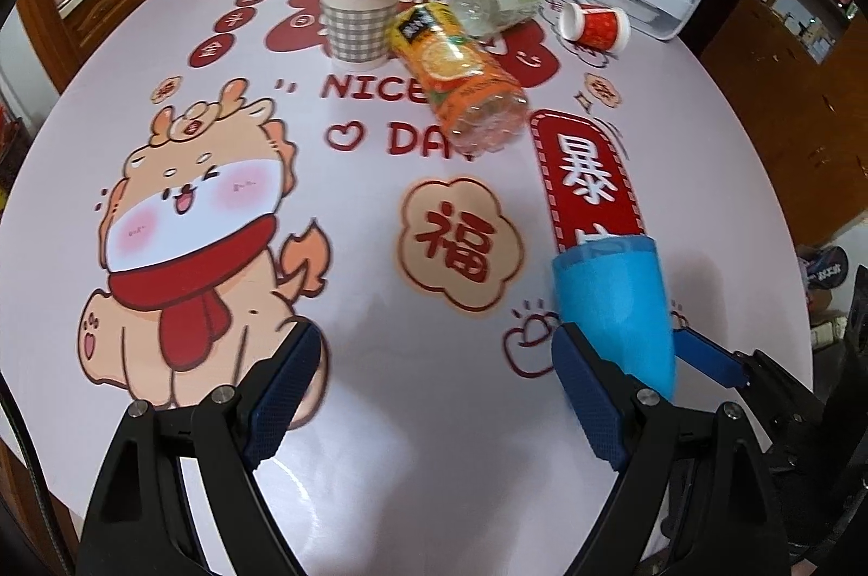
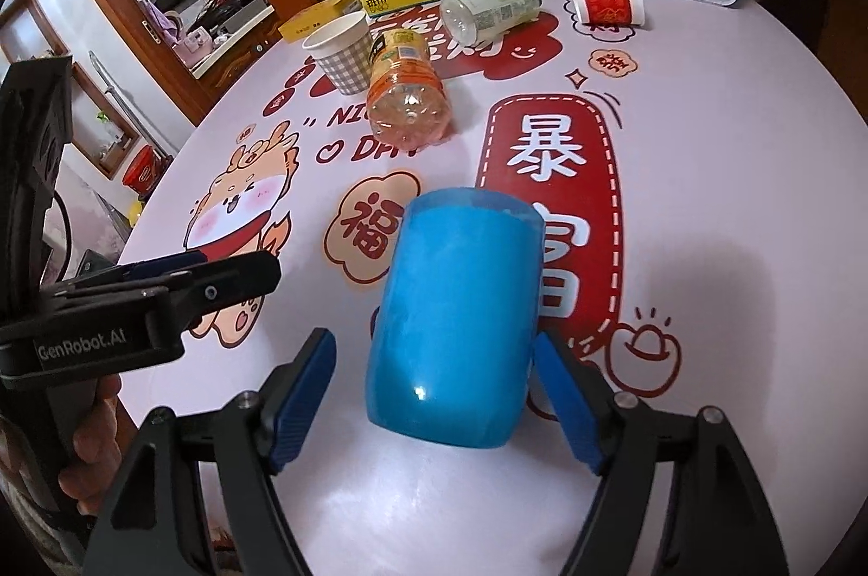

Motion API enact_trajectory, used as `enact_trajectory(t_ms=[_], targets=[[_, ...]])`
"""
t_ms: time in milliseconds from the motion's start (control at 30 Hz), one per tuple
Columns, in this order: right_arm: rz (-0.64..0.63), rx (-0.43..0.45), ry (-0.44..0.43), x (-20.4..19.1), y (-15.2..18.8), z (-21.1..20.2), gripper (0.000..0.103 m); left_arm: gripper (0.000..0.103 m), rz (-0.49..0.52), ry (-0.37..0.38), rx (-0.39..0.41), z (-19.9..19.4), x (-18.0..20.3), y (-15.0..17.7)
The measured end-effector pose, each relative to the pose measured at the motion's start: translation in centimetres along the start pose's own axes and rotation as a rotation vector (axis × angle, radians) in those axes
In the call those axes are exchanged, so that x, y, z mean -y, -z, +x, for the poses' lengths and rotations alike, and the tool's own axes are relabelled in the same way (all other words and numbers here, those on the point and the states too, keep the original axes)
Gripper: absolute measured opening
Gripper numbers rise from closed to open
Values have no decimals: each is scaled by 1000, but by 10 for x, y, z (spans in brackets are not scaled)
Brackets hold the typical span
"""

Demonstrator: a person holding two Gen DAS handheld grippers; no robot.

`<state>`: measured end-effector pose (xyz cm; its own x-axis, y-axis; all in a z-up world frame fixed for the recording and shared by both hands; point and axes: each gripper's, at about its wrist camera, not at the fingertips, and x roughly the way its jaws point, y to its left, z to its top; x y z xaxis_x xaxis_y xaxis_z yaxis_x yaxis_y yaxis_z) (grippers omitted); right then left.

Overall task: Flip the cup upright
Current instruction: 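Rotate the right tool to turn the blue cup upright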

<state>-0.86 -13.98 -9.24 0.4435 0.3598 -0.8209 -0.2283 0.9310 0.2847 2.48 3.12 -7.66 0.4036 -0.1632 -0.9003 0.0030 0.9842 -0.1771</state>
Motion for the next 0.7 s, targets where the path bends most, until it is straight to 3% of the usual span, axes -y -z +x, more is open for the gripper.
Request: enact_trajectory(t_ms=[467, 700], targets=[[5, 24, 39, 24, 5, -22, 76, 86, 55, 98, -60, 6, 39, -10], [35, 63, 154, 39, 2, -36, 76, 86, 91, 96, -64, 9, 55, -10]])
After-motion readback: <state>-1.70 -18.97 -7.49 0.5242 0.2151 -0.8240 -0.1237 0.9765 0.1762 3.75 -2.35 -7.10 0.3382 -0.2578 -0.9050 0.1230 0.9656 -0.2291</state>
